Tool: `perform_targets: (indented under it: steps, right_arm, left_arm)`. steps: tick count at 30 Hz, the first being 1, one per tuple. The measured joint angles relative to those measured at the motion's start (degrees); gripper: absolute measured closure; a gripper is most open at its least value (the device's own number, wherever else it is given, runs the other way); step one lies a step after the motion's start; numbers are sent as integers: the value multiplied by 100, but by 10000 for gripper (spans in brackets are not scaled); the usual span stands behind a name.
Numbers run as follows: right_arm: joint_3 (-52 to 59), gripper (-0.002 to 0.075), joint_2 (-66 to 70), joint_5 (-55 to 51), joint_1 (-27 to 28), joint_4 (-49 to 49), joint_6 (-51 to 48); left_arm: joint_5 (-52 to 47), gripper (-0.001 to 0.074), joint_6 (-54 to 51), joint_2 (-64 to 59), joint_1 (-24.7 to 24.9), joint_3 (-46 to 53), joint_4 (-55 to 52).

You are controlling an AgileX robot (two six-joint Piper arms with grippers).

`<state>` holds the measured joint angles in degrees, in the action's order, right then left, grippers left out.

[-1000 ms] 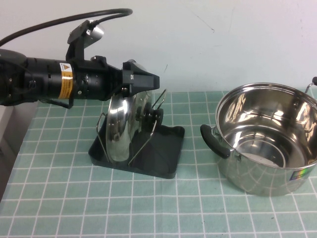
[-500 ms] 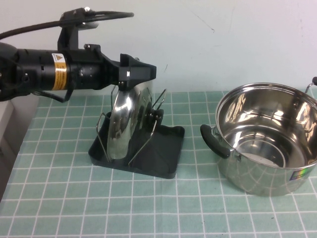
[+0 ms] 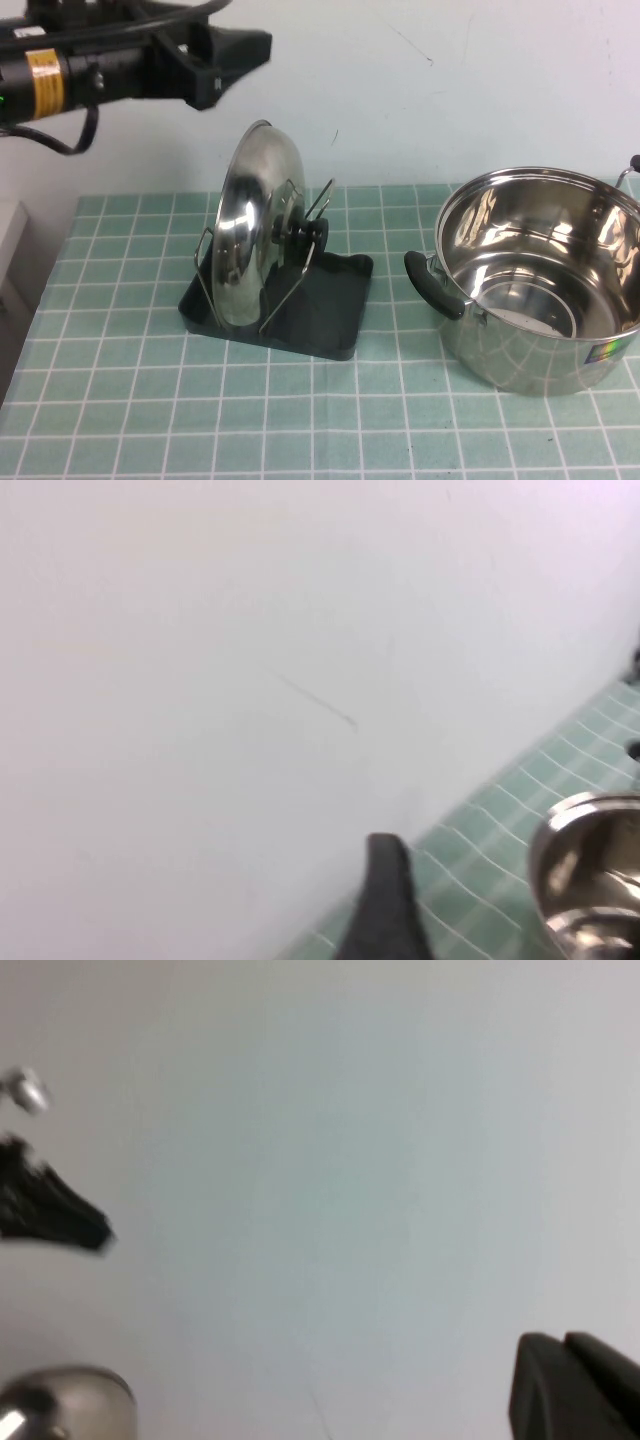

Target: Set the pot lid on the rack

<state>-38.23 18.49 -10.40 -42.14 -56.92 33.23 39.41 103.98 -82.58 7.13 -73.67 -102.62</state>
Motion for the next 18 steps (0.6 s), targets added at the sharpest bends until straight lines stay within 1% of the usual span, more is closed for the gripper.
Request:
perform_targets:
  steps: [1, 2, 4, 6, 7, 10, 11, 14, 17, 18]
  right_arm:
    - [0, 727, 10, -237, 0, -147, -13]
    - [0, 727, 26, -502, 0, -233, -64]
    - [-64, 727, 162, -1433, 0, -300, -459]
    - [-186, 727, 385, -2540, 0, -300, -1077]
    - [-285, 727, 549, -3229, 0, -300, -1440]
    - [-620, 727, 1096, -5238, 0, -300, -2376]
    - [-736, 727, 1268, -5551, 0, -300, -2646]
    - [-1024, 727, 1538, -5940, 41, -48, -3471]
    - [-1266, 727, 1585, -6036, 52, 399, -3755]
    - [-1298, 727, 1585, -6062, 52, 576, -3780]
  left_arm:
    - [-204, 220, -117, 195, 0, 0, 0]
    - [-397, 309, -250, 365, 0, 0, 0]
    - [-939, 522, -653, 833, 0, 0, 15]
    - [-1529, 634, -1172, 1269, 0, 0, 59]
    - [-1866, 670, -1436, 1502, 0, 0, 75]
    - [-2926, 715, -2026, 2053, 0, -4, 148]
    - [-3300, 722, -2217, 2154, 0, -4, 173]
    - [-5008, 731, -3059, 2411, 0, -27, 739]
    - [-6648, 734, -4511, 2475, 0, -115, 2324]
    - [-7196, 734, -5097, 2475, 0, -126, 3049]
